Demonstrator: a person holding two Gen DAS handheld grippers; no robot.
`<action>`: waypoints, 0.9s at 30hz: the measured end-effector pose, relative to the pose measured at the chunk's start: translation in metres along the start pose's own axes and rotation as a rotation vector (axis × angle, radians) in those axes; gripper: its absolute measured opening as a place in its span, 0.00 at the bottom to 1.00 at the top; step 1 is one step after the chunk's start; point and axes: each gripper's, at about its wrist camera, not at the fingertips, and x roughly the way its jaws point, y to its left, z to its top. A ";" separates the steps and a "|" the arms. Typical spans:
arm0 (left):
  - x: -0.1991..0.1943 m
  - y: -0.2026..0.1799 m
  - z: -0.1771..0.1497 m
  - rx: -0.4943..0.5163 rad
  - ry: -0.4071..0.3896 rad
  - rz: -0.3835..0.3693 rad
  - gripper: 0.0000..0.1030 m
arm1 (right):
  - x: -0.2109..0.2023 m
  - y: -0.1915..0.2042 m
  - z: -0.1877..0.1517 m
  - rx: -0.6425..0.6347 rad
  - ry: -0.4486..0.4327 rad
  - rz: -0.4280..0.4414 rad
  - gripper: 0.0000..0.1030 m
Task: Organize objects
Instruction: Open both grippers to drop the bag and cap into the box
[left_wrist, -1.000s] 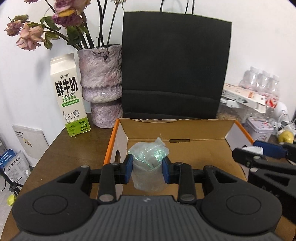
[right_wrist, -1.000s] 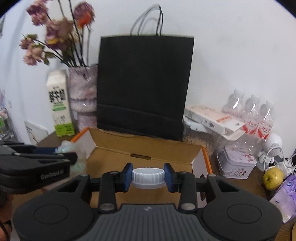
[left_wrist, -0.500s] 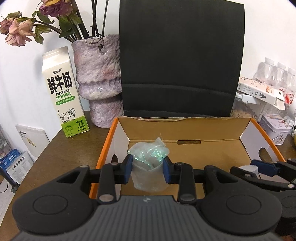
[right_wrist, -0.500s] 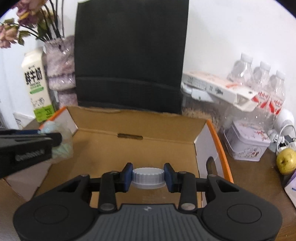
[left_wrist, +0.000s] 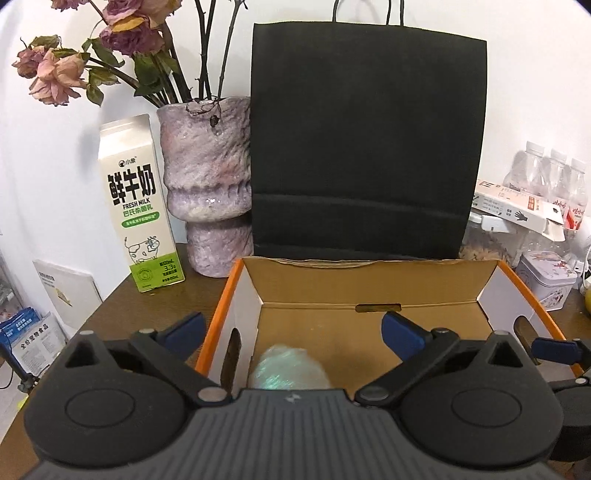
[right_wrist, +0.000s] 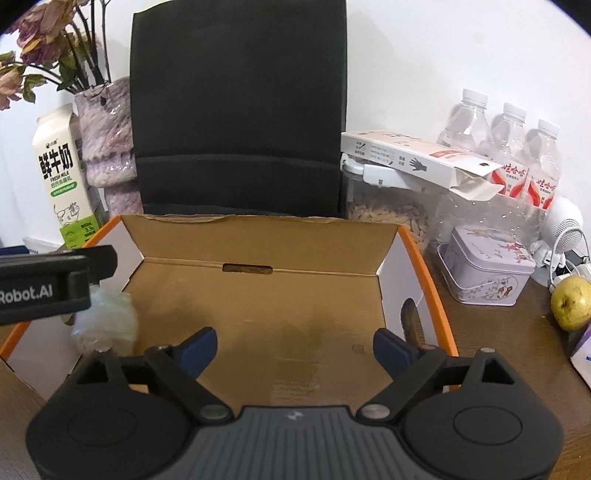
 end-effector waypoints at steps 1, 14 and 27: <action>-0.001 0.000 0.000 0.002 0.000 0.001 1.00 | -0.001 -0.001 0.000 0.002 -0.002 0.000 0.89; -0.037 0.009 0.002 -0.014 -0.012 0.012 1.00 | -0.042 0.005 -0.001 -0.006 -0.039 -0.008 0.89; -0.104 0.026 -0.008 -0.015 -0.032 0.009 1.00 | -0.115 0.020 -0.013 -0.010 -0.095 0.000 0.90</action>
